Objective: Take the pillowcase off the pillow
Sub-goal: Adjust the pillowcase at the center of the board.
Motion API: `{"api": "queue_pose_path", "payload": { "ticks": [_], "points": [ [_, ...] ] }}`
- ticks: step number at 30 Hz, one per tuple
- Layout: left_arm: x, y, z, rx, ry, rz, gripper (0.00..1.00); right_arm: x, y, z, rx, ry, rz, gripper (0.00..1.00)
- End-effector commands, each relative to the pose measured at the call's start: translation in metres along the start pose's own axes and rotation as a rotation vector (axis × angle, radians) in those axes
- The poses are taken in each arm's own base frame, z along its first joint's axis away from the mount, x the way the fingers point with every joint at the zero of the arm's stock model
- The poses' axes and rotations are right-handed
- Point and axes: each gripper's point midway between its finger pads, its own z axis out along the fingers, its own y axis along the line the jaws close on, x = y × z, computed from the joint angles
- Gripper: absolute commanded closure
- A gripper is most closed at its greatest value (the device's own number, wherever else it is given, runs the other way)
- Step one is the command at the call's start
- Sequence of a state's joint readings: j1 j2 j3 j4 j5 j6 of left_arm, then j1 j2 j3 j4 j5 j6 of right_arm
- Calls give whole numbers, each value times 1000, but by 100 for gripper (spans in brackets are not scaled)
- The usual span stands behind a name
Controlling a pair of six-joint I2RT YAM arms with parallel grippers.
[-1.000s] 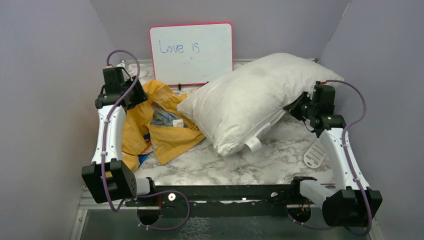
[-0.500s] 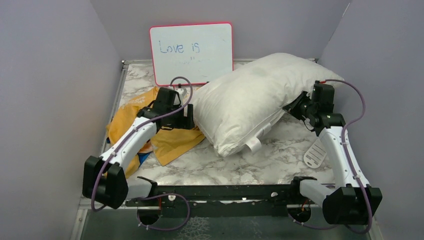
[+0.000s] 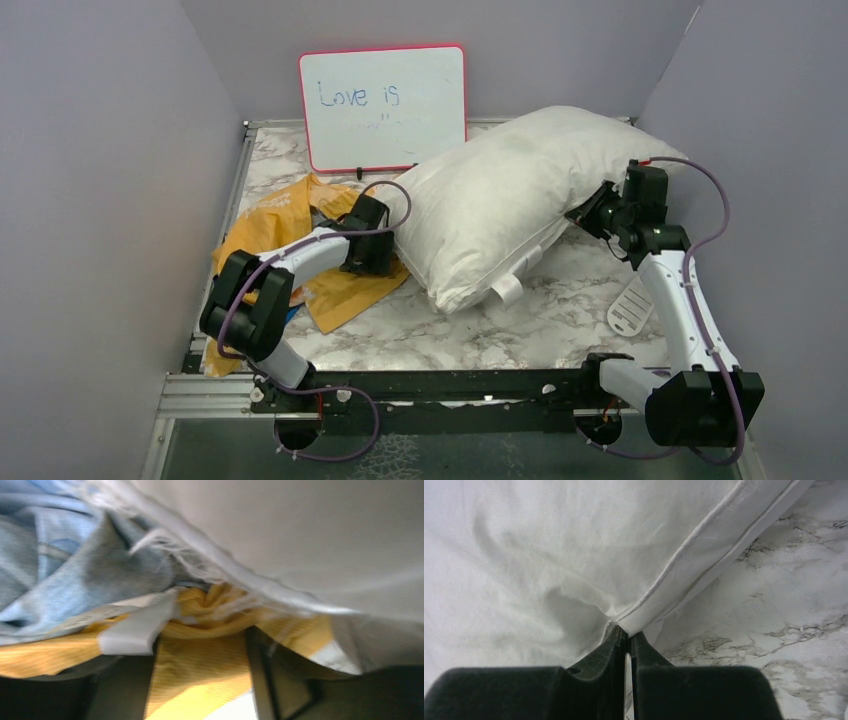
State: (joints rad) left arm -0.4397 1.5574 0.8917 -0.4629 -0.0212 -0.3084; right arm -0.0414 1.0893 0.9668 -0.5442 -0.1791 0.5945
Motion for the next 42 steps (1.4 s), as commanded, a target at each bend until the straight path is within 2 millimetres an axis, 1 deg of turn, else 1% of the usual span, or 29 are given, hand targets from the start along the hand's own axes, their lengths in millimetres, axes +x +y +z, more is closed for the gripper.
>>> {"api": "queue_pose_path", "payload": {
  "ticks": [1,5,7,9,12,14,15,17,19,22,23,25,26,28,29,30,31,33,36,37,38,39,40,41,42],
  "points": [
    [7,38,6,-245,-15,-36,46,-38,27,-10,-79,-117,-36,90],
    [5,57,-4,-351,-50,-54,78,-41,25,-9,-69,-124,-36,90],
    [3,62,-10,-380,-58,-55,100,-40,25,-9,-69,-124,-33,90],
    [-4,65,-17,-384,-64,-62,100,-41,25,-9,-65,-125,-29,90],
    [-25,73,-35,-356,-122,-122,100,-45,24,-12,-47,-139,-25,90],
    [-42,84,-51,-328,-175,-173,100,-49,24,-15,-41,-155,-30,90],
    [-51,98,-61,-320,-201,-217,100,-52,25,-17,-41,-164,-32,90],
    [-71,116,-89,-306,-279,-273,100,-55,26,-20,-41,-176,-36,90],
    [-90,137,-121,-341,-352,-312,100,-57,27,-22,-38,-184,-37,90],
    [-111,164,-171,-407,-468,-374,100,-57,26,-25,-35,-188,-37,90],
    [-115,179,-189,-446,-509,-407,100,-58,27,-26,-37,-193,-39,90],
    [-120,197,-217,-492,-570,-446,100,-57,28,-27,-42,-191,-37,90],
    [-121,201,-225,-500,-582,-458,100,-56,29,-27,-48,-186,-36,90],
    [-117,205,-234,-529,-598,-491,100,-50,33,-26,-84,-164,-31,90],
    [-111,209,-237,-561,-608,-519,100,-45,38,-25,-116,-148,-29,90],
    [-104,216,-241,-605,-619,-544,100,-40,41,-25,-143,-130,-27,90],
    [-96,227,-247,-678,-630,-569,100,-33,43,-24,-168,-109,-20,90],
    [-87,239,-259,-743,-649,-600,100,-20,45,-23,-204,-73,3,90],
    [-83,246,-270,-786,-669,-602,100,-3,48,-24,-265,-26,17,95],
    [-80,251,-276,-829,-670,-610,100,1,49,-25,-279,-14,25,98],
    [-78,260,-288,-888,-688,-619,100,6,48,-26,-278,-4,37,99],
    [-80,268,-305,-943,-720,-618,100,9,45,-27,-270,-4,49,99],
    [-86,270,-319,-962,-753,-621,100,12,40,-28,-258,-10,58,99],
    [-95,267,-328,-937,-785,-621,100,15,38,-28,-254,-16,61,99],
    [-105,262,-329,-886,-812,-628,100,19,37,-29,-262,-13,58,99]
  ]
}}
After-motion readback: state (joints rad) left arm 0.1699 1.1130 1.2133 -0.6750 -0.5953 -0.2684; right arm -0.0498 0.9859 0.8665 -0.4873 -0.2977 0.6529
